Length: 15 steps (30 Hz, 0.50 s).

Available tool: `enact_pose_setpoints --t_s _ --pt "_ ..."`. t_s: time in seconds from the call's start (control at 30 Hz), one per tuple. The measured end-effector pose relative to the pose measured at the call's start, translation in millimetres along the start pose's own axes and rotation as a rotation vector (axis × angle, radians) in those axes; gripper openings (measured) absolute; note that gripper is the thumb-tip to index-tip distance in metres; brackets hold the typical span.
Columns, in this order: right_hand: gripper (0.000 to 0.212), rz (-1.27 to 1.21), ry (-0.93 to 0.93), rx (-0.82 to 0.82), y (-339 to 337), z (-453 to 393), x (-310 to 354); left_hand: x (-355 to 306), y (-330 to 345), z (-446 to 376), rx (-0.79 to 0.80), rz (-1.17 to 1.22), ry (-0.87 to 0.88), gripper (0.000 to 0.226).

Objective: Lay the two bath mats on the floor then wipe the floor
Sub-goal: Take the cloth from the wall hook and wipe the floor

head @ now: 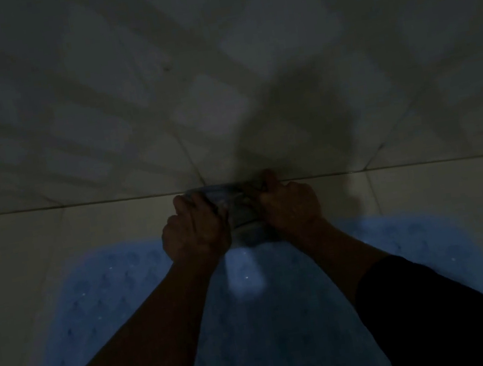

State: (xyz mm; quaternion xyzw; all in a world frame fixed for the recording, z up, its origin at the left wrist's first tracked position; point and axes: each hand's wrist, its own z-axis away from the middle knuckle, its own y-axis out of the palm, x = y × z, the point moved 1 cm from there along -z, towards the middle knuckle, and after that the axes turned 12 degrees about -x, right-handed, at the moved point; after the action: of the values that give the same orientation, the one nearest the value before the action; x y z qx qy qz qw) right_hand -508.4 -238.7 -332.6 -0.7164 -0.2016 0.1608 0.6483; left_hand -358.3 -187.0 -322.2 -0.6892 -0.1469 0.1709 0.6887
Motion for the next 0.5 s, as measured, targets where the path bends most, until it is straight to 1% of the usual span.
enact_pose_setpoints --t_s 0.1,0.17,0.2,0.27,0.37,0.43,0.5 --pt "0.036 -0.014 0.002 -0.033 -4.5 8.4 -29.1 -30.5 1.5 10.2 0.002 -0.009 -0.011 0.063" --pt "0.039 -0.06 -0.009 0.034 -8.2 16.6 -51.0 -53.6 2.5 17.7 0.017 -0.001 -0.009 0.061" --pt "0.042 -0.07 -0.009 0.043 -8.7 22.5 -62.3 -65.5 2.6 21.4 0.019 0.0 -0.003 0.061" --pt "0.044 -0.06 0.03 0.003 -7.9 33.9 -85.0 -88.6 3.1 28.6 0.017 -0.007 0.012 0.059" --pt "0.034 -0.027 0.072 -0.089 -6.2 47.9 -117.2 -122.4 4.2 38.8 0.001 -0.025 0.041 0.059" --pt "0.033 0.001 0.08 -0.181 2.5 57.4 -139.1 -145.3 4.9 45.9 0.006 -0.027 0.051 0.059" --pt "0.034 -0.024 0.087 -0.144 7.6 65.3 -154.0 -163.4 6.0 52.6 0.015 -0.022 0.059 0.058"
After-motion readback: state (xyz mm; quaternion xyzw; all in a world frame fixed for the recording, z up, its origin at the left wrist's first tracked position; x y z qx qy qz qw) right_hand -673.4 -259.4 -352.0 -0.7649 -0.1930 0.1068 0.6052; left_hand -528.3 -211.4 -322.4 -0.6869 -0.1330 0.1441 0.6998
